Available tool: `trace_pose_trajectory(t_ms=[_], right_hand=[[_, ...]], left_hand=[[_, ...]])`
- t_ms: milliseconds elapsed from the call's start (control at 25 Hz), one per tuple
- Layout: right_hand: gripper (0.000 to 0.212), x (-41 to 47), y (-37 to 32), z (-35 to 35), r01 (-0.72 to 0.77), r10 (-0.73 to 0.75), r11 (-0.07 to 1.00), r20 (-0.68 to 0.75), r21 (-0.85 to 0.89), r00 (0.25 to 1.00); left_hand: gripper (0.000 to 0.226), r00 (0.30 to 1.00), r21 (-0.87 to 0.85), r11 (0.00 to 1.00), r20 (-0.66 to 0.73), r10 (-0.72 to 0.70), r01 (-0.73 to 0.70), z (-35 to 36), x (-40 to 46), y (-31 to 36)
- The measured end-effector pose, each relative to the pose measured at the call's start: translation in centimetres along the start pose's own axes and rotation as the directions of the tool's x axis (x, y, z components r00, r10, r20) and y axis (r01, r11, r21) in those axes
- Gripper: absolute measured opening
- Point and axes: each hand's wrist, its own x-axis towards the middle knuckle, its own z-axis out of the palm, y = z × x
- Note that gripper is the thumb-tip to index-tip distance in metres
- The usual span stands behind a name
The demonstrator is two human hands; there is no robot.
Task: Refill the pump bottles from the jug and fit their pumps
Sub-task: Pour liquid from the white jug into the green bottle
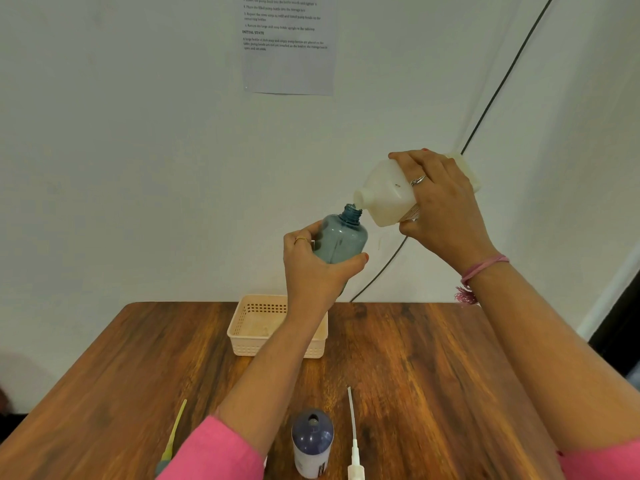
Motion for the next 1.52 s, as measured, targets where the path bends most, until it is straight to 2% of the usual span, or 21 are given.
trace_pose_trajectory(t_ms=[1520], right_hand=[[0.082, 0.25, 0.51, -0.15, 0.038, -0.039, 0.999, -0.034, -0.032, 0.999]], left_hand=[[0.070, 1.000, -0.021, 1.000, -0.005, 0.005, -0.005, 0.34, -0.02, 0.15]])
